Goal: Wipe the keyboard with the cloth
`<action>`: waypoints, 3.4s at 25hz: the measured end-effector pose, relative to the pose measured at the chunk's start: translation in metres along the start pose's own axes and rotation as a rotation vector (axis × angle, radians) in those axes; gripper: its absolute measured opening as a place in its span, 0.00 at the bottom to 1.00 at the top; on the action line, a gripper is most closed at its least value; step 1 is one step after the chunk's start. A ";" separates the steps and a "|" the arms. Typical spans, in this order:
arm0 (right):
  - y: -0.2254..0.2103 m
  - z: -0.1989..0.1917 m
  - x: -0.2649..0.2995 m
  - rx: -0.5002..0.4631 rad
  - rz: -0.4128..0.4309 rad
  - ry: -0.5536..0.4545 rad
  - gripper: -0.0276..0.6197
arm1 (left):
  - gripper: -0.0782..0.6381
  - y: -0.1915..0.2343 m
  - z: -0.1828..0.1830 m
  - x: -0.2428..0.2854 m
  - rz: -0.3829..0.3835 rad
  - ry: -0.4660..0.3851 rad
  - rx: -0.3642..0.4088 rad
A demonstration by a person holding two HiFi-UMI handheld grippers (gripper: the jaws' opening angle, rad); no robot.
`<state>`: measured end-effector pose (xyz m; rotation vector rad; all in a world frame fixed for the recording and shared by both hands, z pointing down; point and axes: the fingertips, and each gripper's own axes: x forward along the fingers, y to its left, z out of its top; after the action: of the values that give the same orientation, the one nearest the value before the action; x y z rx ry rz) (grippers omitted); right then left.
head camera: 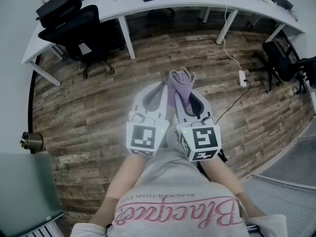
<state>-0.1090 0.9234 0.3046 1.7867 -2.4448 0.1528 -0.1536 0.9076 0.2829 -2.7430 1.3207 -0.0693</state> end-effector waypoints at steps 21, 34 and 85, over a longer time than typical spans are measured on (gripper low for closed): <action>-0.082 0.026 0.116 0.019 0.032 -0.003 0.17 | 0.12 0.051 -0.004 0.131 0.029 0.033 -0.013; -0.155 0.038 0.197 0.030 0.103 0.019 0.17 | 0.12 0.078 -0.012 0.241 0.077 0.064 -0.032; -0.289 0.057 0.407 0.047 0.063 0.028 0.18 | 0.12 0.194 -0.039 0.464 0.072 0.078 -0.047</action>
<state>0.0417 0.4439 0.3127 1.7138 -2.5000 0.2408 -0.0178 0.4218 0.3004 -2.7546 1.4586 -0.1426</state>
